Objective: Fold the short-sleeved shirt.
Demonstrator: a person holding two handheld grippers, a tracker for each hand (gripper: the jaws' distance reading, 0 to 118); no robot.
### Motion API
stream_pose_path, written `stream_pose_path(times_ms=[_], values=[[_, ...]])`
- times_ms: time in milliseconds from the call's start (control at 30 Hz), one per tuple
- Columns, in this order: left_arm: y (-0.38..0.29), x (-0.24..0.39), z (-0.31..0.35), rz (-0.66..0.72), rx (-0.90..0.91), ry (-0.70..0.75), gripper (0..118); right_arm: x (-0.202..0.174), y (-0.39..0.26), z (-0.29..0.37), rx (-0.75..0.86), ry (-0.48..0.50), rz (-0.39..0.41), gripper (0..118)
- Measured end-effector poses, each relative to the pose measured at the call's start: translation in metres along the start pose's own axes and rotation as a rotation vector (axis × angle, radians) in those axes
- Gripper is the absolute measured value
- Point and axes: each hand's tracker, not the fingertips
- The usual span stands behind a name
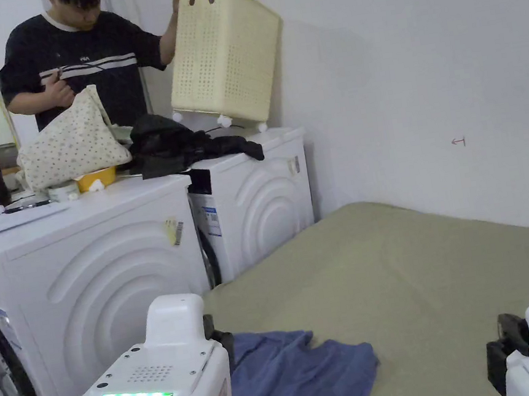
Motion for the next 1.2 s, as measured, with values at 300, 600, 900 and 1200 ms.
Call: stream_pose_path(times_ms=[300, 600, 900, 1200], values=[[-0.013, -0.013, -0.015, 0.039, -0.047, 0.010, 0, -0.015, -0.013, -0.012, -0.052, 0.035, 0.032, 2], [-0.035, 0.013, -0.107, 0.028, -0.250, -0.115, 0, -0.006, -0.038, -0.023, -0.124, 0.075, 0.036, 2], [-0.113, 0.042, -0.275, 0.017, -0.655, -0.245, 11, 0.009, -0.084, -0.052, -0.284, 0.065, 0.042, 2], [-0.140, 0.061, -0.326, -0.005, -0.784, -0.276, 114, 0.016, -0.123, -0.077, -0.405, 0.055, 0.021, 2]])
